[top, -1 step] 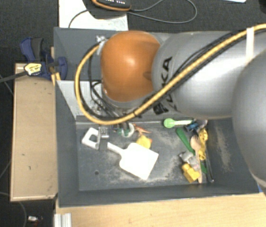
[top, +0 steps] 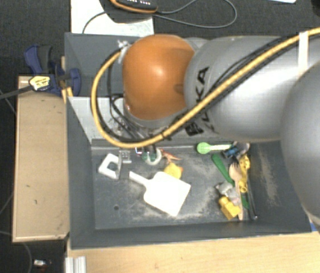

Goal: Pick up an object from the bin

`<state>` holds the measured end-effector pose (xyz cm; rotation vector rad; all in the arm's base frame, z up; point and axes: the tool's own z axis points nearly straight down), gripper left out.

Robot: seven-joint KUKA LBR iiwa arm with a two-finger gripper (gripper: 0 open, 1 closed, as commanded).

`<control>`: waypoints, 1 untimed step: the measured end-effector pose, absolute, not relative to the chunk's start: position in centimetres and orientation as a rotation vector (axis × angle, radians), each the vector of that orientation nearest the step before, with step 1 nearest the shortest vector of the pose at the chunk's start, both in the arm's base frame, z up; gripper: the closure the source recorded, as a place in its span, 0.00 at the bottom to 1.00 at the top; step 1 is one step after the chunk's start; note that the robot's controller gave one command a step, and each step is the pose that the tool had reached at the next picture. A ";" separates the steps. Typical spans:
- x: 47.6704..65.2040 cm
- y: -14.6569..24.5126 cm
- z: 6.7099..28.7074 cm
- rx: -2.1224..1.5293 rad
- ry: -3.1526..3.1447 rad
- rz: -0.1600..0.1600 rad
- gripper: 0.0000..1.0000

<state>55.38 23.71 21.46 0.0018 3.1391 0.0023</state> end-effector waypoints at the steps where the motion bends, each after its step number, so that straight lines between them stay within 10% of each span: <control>1: 56.8 19.6 12.9 0.132 3.133 0.006 0.00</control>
Offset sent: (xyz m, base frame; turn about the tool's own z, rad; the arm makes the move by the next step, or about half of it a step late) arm 0.0095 -0.0613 -0.0758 0.1404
